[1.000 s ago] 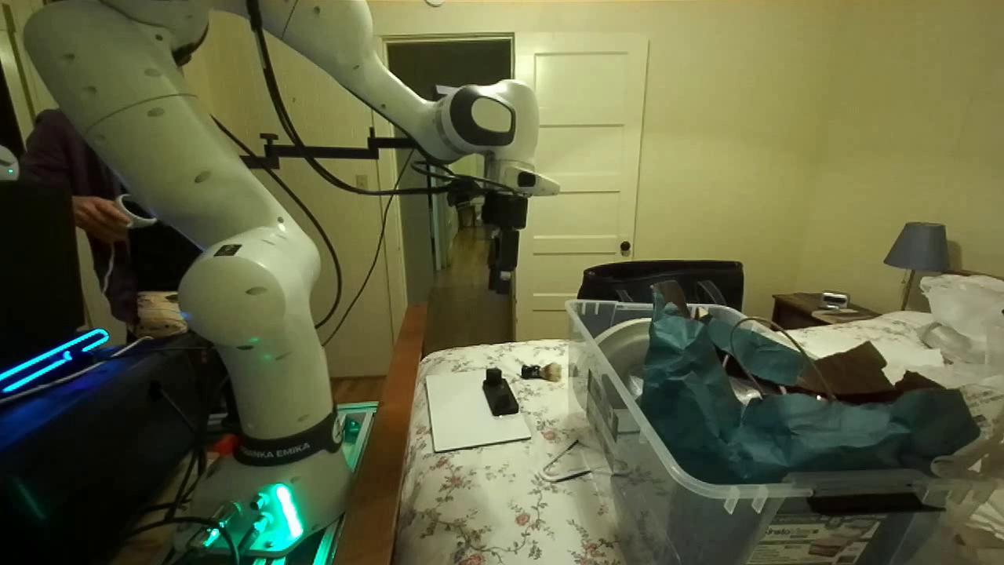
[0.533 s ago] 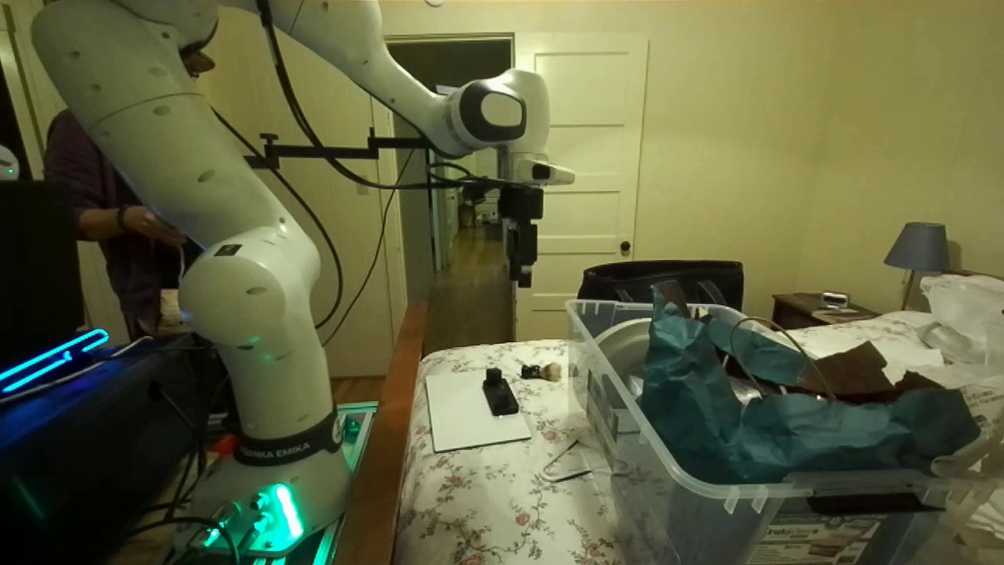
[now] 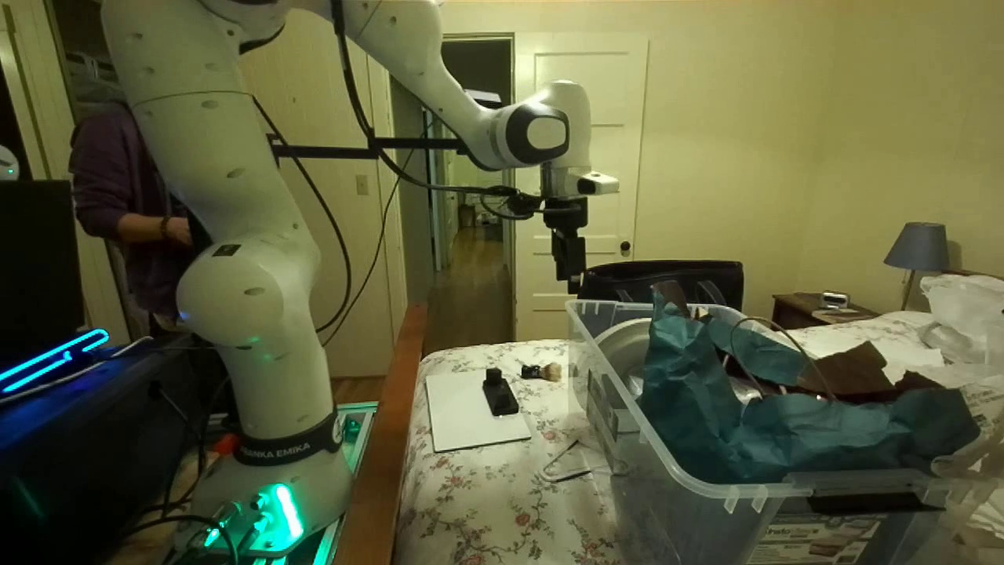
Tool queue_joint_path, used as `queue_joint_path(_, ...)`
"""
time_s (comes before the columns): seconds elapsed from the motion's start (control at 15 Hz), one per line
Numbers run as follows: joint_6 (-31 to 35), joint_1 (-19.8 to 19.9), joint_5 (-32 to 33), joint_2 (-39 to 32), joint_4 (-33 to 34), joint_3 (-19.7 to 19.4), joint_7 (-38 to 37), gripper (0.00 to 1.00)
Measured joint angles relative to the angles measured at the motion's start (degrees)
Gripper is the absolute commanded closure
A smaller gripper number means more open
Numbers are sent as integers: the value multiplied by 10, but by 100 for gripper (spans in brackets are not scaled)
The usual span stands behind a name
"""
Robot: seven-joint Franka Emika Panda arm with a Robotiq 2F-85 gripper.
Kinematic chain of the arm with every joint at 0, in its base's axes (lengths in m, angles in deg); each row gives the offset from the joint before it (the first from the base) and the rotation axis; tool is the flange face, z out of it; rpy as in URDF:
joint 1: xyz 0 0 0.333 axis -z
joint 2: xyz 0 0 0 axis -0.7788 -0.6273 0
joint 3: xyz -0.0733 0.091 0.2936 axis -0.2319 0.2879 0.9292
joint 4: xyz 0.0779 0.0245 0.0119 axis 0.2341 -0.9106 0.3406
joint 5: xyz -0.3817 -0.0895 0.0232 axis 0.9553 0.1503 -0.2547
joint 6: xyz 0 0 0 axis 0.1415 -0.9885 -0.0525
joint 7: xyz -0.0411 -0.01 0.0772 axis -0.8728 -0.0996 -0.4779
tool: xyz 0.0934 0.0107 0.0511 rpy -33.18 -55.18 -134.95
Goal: Take the white plates out of the storage container and put them on the right side of the table.
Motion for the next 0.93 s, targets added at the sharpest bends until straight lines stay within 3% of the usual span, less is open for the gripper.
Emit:
queue_joint_path(0.27, 52, -2, 20, -75, 46, -5, -23, 1)
queue_joint_path(0.4, 77, -6, 35, -107, 63, -11, -40, 12)
queue_joint_path(0.53, 100, -12, 54, -134, 76, -22, -57, 35)
queue_joint_path(0.6, 110, -16, 61, -145, 81, -28, -63, 41)
queue_joint_path(0.93, 141, -39, 113, -184, 100, -66, -101, 44)
